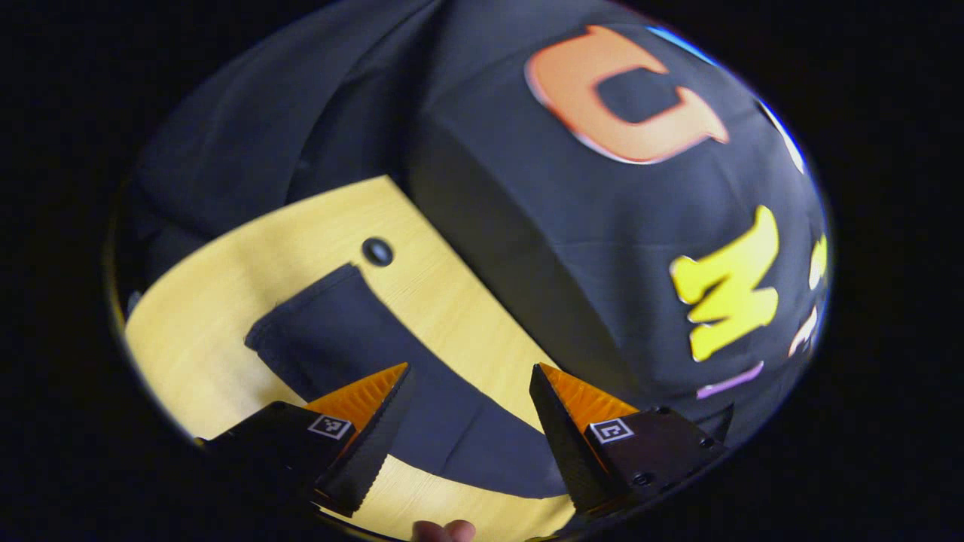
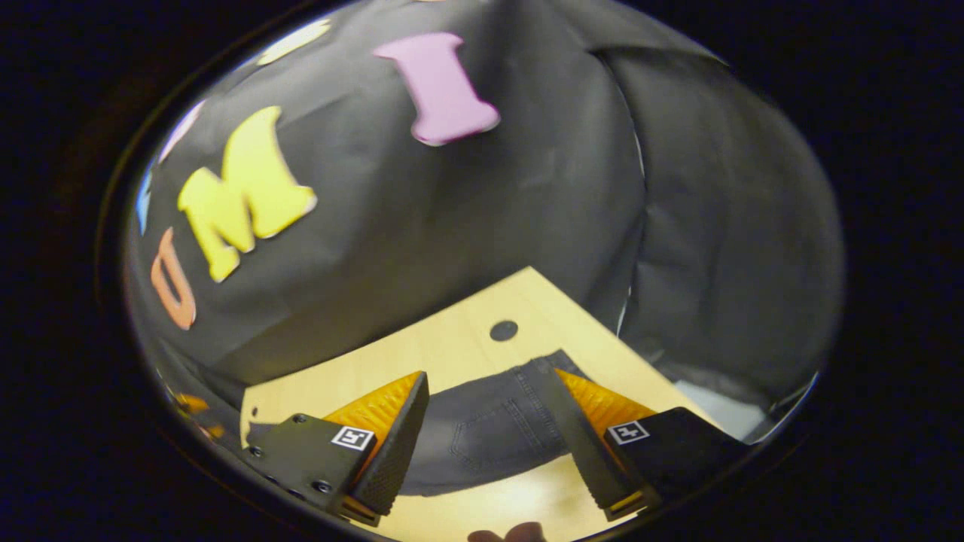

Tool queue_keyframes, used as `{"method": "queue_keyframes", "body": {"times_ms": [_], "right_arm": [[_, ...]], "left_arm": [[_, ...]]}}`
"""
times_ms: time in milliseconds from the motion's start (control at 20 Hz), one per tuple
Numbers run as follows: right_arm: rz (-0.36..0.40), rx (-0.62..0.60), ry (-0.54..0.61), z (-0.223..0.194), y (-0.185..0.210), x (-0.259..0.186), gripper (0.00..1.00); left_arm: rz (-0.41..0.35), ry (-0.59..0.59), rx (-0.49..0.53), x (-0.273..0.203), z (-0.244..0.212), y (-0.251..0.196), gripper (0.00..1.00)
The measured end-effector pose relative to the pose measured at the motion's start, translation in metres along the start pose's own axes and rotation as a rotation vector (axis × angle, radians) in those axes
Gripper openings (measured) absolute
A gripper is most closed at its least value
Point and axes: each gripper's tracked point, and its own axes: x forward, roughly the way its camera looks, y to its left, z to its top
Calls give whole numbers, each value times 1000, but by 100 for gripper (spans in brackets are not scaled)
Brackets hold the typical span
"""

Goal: Grasp the waist and the cuffs of the jeans and fold them to make the two legs overlap; first hold the waist and fold one-third of the jeans toward the cuffs, then hold the cuffs and fold the remaining one-third in the same direction to finish folding.

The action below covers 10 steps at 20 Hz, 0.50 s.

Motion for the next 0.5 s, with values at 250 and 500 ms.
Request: {"method": "queue_keyframes", "body": {"times_ms": [250,500], "right_arm": [[-37,-203,-141,-19,2,-103,99],[-63,-187,-106,-71,-10,-140,99]], "left_arm": [[56,-203,418,-68,-25,-15,98],[59,-191,554,-99,-102,-7,99]]}}
